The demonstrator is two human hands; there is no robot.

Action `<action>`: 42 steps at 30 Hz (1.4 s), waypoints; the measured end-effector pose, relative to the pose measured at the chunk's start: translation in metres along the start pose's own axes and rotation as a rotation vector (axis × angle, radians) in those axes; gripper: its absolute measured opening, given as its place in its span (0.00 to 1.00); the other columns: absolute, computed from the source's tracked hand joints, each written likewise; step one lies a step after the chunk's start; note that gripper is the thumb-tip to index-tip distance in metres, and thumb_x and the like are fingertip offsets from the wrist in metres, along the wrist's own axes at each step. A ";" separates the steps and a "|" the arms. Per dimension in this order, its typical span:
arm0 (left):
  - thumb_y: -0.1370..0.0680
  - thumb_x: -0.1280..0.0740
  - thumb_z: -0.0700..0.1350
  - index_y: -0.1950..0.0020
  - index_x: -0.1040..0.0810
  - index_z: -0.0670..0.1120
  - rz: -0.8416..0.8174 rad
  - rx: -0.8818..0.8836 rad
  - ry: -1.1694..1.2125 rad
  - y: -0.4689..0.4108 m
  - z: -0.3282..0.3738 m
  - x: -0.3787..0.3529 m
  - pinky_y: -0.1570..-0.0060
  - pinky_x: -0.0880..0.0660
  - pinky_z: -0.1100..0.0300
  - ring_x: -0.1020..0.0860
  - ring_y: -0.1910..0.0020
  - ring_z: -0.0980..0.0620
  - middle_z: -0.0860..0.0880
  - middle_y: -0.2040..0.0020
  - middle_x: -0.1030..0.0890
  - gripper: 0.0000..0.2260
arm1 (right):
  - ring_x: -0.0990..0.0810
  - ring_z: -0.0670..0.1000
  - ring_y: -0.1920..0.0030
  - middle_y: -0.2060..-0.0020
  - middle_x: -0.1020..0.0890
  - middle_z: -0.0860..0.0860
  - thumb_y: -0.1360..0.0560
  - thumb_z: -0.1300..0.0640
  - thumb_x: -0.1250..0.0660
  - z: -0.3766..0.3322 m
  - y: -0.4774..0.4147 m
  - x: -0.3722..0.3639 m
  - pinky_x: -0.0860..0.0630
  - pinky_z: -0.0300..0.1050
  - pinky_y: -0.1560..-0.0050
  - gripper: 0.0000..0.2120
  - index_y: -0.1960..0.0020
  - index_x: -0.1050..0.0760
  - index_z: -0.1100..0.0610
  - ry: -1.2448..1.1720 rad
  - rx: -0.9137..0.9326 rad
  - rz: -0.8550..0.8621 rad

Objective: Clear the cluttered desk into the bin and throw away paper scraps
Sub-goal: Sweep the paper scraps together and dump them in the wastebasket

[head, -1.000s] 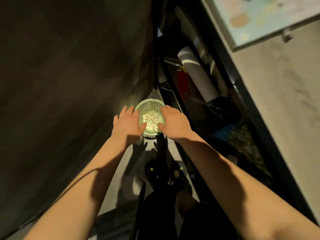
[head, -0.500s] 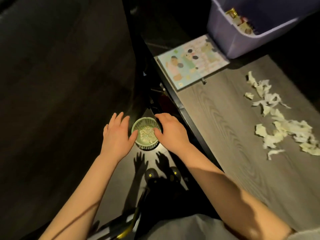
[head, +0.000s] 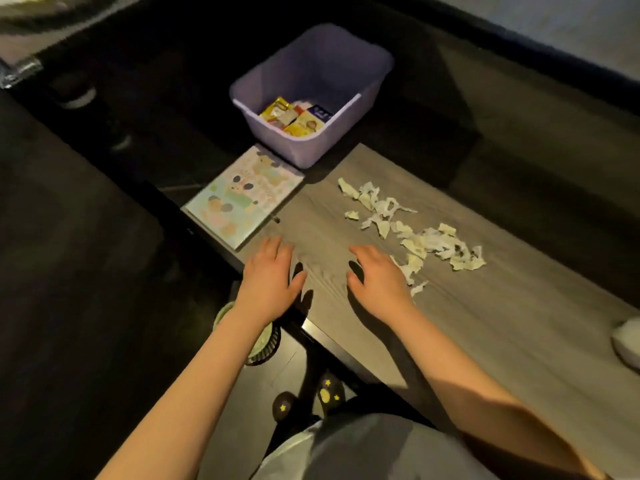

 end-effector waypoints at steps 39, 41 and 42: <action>0.24 0.44 0.52 0.44 0.29 0.48 0.077 -0.259 -0.026 -0.064 0.157 -0.137 0.52 0.28 0.48 0.30 0.49 0.44 0.42 0.47 0.26 0.13 | 0.20 0.59 0.44 0.47 0.18 0.60 0.35 0.79 0.37 0.202 -0.007 0.017 0.30 0.54 0.36 0.21 0.46 0.20 0.65 -0.129 -0.170 0.549; 0.24 0.42 0.50 0.49 0.29 0.48 0.108 -0.278 -0.015 -0.066 0.158 -0.138 0.58 0.30 0.53 0.33 0.54 0.47 0.43 0.52 0.27 0.09 | 0.21 0.59 0.46 0.49 0.18 0.58 0.32 0.75 0.42 0.200 -0.002 0.021 0.25 0.52 0.41 0.20 0.45 0.21 0.64 -0.184 -0.210 0.575; 0.24 0.38 0.48 0.50 0.28 0.47 0.112 -0.293 -0.017 -0.067 0.158 -0.139 0.60 0.32 0.55 0.32 0.56 0.47 0.43 0.54 0.27 0.06 | 0.22 0.58 0.46 0.50 0.18 0.58 0.31 0.72 0.45 0.198 -0.001 0.022 0.25 0.51 0.42 0.20 0.45 0.21 0.64 -0.192 -0.229 0.576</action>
Point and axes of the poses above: each hand's wrist, its own y-axis away from the middle knuckle, its own x-axis out of the back of the hand, z = x × y, the point moved 1 cm from there along -y, towards the middle knuckle
